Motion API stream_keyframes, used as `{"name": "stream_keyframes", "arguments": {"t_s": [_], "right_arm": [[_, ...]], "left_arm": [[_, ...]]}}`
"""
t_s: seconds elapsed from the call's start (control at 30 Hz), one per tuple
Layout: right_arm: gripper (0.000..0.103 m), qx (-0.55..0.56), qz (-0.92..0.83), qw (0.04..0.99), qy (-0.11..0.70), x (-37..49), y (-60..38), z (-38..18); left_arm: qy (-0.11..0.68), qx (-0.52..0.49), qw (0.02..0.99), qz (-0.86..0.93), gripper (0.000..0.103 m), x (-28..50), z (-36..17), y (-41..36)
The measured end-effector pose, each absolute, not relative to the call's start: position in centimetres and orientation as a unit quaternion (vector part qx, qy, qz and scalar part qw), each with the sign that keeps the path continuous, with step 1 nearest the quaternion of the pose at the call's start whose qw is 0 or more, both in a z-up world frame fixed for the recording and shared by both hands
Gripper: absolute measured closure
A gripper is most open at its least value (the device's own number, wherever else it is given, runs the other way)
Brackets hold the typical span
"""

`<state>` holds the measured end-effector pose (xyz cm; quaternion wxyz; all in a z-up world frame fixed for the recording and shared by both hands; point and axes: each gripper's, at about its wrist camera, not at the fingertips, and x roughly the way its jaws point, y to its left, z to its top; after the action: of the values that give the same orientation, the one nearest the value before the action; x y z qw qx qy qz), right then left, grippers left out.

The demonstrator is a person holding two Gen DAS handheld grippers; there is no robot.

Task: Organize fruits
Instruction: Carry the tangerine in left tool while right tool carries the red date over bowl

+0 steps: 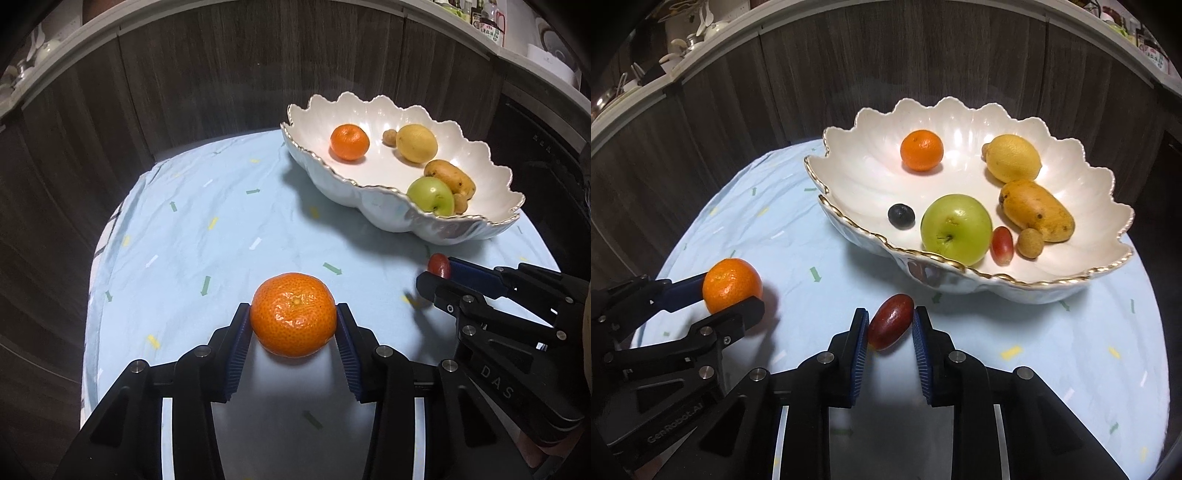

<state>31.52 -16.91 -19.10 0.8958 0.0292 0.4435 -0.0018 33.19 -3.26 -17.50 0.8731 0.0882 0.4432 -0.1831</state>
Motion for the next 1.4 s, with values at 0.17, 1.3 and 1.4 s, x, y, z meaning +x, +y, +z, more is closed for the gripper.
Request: {"name": "stream_keyframes", "arguments": {"t_s": [0.17, 1.3, 1.4], "right_arm": [[0.077, 0.030, -0.003, 0.899, 0.436, 30.4, -17.3, -17.8], [0.078, 0.061, -0.041, 0.929, 0.363, 26.3, -23.1, -8.7], [0.078, 0.061, -0.044, 0.930, 0.359, 26.7, -23.8, -8.2]], "left_arm": [[0.440, 0.083, 0.876, -0.178, 0.059, 32.2, -16.5, -3.4], [0.381, 0.084, 0.904, -0.174, 0.059, 30.0, -6.9, -8.6], [0.381, 0.084, 0.904, -0.173, 0.059, 30.7, -6.5, -9.4]]}}
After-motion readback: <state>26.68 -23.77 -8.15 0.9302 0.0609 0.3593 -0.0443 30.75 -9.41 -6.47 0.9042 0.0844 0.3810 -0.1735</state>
